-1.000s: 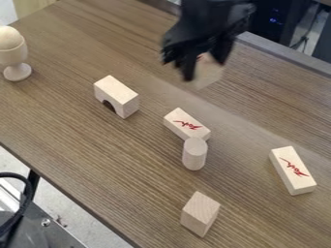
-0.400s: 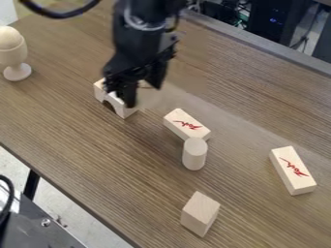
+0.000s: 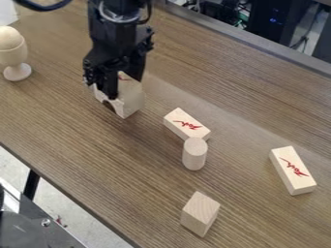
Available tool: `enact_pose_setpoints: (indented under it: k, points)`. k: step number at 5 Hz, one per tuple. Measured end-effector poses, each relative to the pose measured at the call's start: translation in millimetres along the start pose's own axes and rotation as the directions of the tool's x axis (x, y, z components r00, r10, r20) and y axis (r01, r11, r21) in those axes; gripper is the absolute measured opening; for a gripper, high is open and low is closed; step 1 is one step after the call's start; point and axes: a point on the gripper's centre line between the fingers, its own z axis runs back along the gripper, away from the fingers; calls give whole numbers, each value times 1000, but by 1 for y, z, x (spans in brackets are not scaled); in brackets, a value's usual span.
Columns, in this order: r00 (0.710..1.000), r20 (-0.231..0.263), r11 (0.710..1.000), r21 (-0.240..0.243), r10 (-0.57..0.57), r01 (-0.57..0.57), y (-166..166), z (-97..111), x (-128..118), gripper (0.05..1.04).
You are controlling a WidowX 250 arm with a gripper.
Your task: Put the block on top of the arc
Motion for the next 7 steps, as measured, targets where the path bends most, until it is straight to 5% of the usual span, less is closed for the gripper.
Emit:
enact_pose_setpoints:
  k: [7]
  points:
    - [1000, 6, 998, 65, -5, 5, -10, -26, 21, 564]
